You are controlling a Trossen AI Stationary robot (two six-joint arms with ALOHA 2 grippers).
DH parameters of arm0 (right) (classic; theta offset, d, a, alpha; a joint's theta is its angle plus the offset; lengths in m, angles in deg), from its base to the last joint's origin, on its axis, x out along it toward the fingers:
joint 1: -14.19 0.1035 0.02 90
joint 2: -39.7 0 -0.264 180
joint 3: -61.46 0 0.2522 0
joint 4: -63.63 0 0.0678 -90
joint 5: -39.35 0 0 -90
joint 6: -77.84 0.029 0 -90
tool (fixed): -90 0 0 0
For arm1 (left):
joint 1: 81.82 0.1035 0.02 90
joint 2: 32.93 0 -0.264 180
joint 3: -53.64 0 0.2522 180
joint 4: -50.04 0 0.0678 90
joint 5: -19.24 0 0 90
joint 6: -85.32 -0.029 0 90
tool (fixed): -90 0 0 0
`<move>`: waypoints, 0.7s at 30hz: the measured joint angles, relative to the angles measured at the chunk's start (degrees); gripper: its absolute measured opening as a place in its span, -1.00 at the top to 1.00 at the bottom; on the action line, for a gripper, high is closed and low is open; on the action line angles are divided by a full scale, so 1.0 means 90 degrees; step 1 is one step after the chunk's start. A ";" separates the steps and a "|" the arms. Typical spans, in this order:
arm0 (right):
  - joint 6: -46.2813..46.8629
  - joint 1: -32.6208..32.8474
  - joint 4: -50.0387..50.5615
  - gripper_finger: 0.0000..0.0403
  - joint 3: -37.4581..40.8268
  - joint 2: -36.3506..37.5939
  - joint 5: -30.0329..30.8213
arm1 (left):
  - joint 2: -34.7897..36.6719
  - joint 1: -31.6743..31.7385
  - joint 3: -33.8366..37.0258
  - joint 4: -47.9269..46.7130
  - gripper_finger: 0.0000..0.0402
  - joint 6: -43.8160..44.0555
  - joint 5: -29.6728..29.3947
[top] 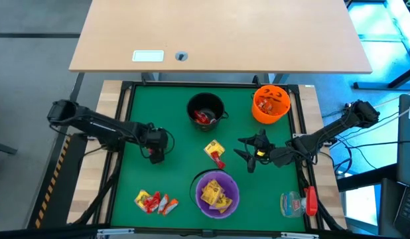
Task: Sort candy
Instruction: Put the red candy into the black bucket
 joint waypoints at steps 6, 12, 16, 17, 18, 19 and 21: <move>-0.0003 0.0000 -0.0002 -0.21 0.0000 0.0000 0.0002 | -0.0483 0.0005 0.0000 0.0008 -0.09 -0.0004 -0.0056; -0.0005 0.0000 -0.0002 -0.21 0.0000 0.0000 0.0005 | -0.0660 -0.0002 -0.0017 0.0157 0.23 -0.0186 0.0047; -0.0005 0.0000 -0.0002 -0.21 0.0000 0.0000 0.0005 | -0.0665 0.0005 -0.0168 0.0171 0.57 -0.0278 -0.0012; -0.0005 0.0000 -0.0002 -0.21 0.0000 0.0000 0.0007 | -0.0665 0.0010 -0.0256 0.0172 0.66 -0.0353 -0.0025; -0.0005 0.0000 -0.0002 -0.21 0.0000 0.0000 0.0007 | -0.0662 0.0007 -0.0360 0.0172 0.75 -0.0403 -0.0032; -0.0005 0.0000 -0.0002 -0.21 0.0000 0.0000 0.0007 | -0.0662 0.0005 -0.0474 0.0147 0.84 -0.0460 -0.0032; -0.0005 0.0000 -0.0005 -0.21 0.0000 0.0000 0.0007 | -0.0662 0.0004 -0.0736 -0.0020 0.94 -0.0587 -0.0064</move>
